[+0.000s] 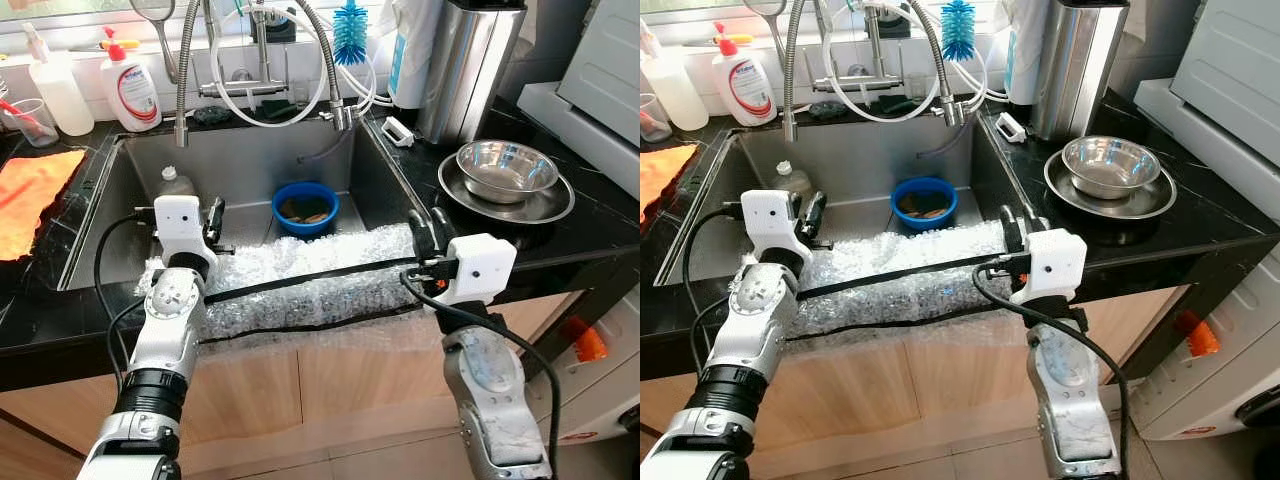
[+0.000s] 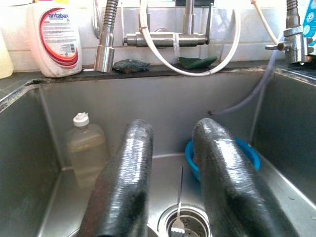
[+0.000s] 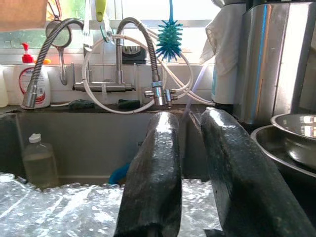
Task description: Kitchen organization
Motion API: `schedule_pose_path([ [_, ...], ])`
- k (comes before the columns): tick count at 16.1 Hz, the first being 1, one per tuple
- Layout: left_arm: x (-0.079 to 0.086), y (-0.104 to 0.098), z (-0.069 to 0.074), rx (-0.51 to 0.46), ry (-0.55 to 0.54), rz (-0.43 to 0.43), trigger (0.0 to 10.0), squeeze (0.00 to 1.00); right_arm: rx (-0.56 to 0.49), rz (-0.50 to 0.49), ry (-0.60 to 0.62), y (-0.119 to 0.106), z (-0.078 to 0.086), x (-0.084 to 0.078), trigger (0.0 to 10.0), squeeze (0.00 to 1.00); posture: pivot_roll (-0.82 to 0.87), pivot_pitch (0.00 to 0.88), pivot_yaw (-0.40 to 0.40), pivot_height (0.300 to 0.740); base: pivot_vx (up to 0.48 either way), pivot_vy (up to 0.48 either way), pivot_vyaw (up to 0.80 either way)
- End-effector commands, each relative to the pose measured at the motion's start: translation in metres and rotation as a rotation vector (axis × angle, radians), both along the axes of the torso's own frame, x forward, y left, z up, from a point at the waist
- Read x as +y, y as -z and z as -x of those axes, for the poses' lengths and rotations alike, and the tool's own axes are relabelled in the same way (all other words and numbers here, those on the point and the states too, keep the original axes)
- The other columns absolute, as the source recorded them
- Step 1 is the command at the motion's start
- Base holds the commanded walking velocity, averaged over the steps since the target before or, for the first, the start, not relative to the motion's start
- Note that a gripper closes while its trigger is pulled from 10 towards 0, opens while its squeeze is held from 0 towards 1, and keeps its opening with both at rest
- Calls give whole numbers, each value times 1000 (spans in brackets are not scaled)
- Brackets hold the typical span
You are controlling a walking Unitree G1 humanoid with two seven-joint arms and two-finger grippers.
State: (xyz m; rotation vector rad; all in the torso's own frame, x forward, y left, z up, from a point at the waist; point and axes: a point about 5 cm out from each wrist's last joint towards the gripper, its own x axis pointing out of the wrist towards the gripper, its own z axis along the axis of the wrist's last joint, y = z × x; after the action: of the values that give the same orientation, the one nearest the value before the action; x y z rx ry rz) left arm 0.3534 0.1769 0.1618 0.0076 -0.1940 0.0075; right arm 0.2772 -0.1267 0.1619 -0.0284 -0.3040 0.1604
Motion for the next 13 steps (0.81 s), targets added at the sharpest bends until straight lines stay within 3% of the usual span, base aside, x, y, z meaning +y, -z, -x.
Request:
schedule_pose_path([
  [1,7,6,3,34,-14,-13,10000,1000,11,4,-9,2,-1,2,10000,0,-35,0,24,740,0,0,0],
  [2,7,3,4,15,-12,-16,10000,275,7,3,-9,1,-2,3,10000,0,-36,0,27,740,0,0,0],
  [3,7,-1,5,-12,-13,-15,10000,0,3,1,-8,0,-2,3,10000,0,-39,0,28,740,0,0,0],
  [7,16,-45,25,-246,-23,-113,10000,0,-45,-3,15,-12,-5,0,10000,0,-40,0,34,740,0,0,0],
  [8,18,-49,28,-262,-20,-138,10000,0,-51,-4,18,-14,-6,0,10000,0,-38,0,34,740,0,0,0],
  [10,34,-59,49,-294,-42,-214,10000,0,-69,2,25,-17,-7,-3,10000,0,-36,0,31,740,0,0,0],
  [13,45,-55,64,-267,-63,-257,10000,0,-74,11,32,-18,-7,-6,10000,0,-25,0,22,740,0,0,0],
])
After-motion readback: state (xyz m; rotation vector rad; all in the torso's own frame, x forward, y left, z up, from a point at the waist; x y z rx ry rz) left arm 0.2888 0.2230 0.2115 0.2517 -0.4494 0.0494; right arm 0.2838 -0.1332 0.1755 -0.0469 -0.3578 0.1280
